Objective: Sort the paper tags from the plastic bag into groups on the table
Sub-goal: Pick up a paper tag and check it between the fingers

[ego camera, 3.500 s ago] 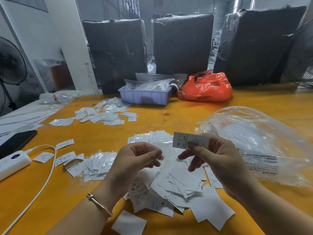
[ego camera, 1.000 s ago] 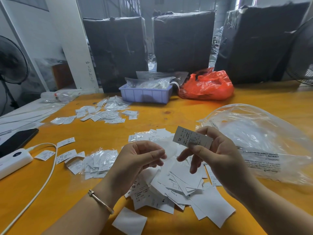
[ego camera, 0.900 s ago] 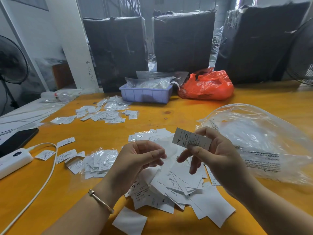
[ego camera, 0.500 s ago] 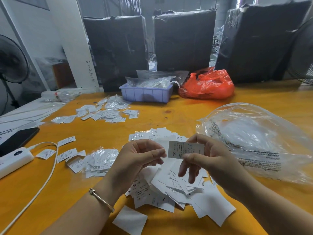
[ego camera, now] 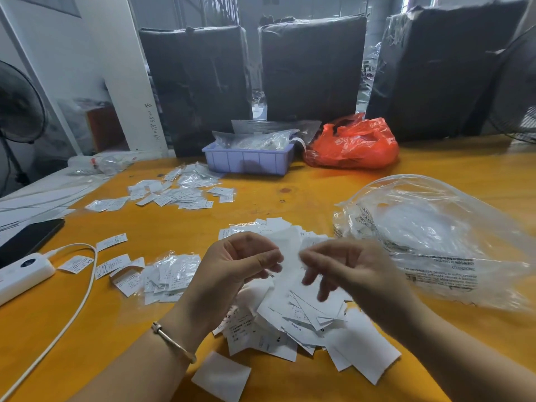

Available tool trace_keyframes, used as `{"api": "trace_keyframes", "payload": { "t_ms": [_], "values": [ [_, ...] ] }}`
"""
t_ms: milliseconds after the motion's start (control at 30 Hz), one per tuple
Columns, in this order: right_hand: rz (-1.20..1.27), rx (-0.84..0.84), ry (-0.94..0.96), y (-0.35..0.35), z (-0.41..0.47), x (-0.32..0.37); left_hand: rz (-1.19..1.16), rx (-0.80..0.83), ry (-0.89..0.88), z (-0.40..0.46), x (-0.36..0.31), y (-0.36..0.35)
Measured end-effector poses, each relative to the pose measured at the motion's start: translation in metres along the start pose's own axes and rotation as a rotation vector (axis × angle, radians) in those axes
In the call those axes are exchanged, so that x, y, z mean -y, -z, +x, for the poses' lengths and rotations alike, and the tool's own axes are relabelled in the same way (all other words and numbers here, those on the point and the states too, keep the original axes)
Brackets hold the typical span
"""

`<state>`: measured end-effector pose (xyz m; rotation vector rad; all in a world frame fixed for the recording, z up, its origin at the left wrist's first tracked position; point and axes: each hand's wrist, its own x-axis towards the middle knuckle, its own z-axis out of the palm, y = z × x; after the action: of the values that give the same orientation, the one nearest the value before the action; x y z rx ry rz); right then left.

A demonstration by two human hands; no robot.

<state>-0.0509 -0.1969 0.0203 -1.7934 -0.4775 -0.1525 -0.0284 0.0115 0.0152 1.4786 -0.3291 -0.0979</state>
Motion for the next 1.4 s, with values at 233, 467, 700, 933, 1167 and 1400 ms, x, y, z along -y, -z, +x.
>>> {"api": "trace_keyframes", "payload": {
  "t_ms": [233,467,700,933,1167,1400],
  "values": [
    [-0.061,0.012,0.038,-0.002,0.001,-0.003,0.215,0.134,0.027,-0.004,-0.005,-0.002],
    [-0.184,0.175,0.014,0.000,0.001,-0.004,0.371,0.112,-0.125,-0.005,-0.007,-0.005],
    [0.056,-0.038,0.043,0.017,0.007,0.003,0.240,0.026,-0.079,-0.004,-0.004,-0.003],
    [0.265,-0.055,0.141,0.023,0.002,0.018,0.199,0.023,-0.094,-0.005,-0.004,-0.001],
    [0.088,0.053,0.134,0.015,-0.002,0.012,0.207,0.031,-0.091,-0.006,-0.005,-0.002],
    [-0.042,0.071,0.161,0.016,-0.001,0.010,0.194,0.033,-0.093,-0.007,-0.007,-0.002]
  ]
}}
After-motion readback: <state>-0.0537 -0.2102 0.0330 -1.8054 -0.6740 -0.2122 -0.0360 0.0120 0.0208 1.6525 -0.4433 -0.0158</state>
